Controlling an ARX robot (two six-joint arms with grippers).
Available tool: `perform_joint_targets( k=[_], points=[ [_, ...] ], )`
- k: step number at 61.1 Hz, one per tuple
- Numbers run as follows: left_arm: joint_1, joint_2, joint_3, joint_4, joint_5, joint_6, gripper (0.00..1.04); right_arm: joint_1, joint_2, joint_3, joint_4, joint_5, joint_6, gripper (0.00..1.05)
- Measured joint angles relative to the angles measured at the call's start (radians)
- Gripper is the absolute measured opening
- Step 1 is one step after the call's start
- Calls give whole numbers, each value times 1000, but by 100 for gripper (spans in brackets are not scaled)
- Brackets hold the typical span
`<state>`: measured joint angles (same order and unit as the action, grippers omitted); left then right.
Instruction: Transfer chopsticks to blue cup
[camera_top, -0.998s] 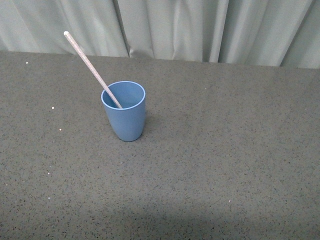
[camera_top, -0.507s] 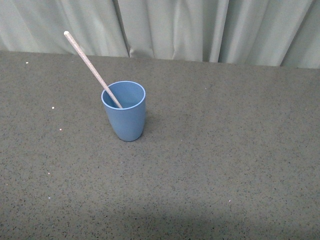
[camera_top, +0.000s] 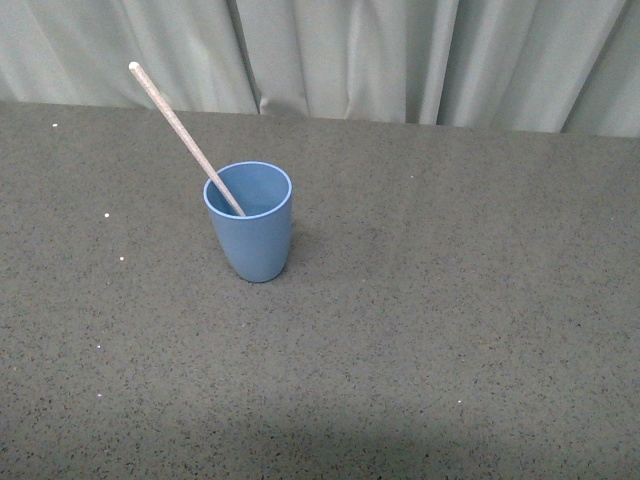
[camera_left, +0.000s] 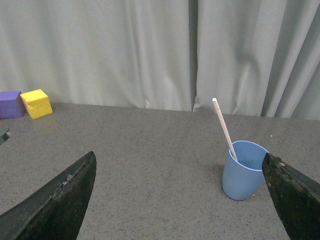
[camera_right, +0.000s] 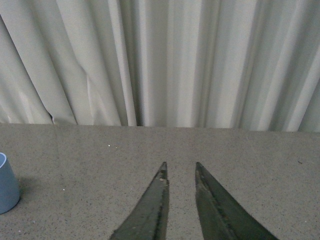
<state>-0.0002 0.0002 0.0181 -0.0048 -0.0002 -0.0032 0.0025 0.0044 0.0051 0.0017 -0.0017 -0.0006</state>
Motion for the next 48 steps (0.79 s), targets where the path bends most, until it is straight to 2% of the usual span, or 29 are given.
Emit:
perform_joint_targets(
  k=[15,26,31,48],
  points=[
    [0,0,0,0,0,0,98,0,0,0,0,0,0,68],
    [0,0,0,0,0,0,98,0,0,0,0,0,0,97],
    [0,0,0,0,0,0,98,0,0,0,0,0,0,94],
    [0,0,0,0,0,0,98,0,0,0,0,0,0,95]
  ],
)
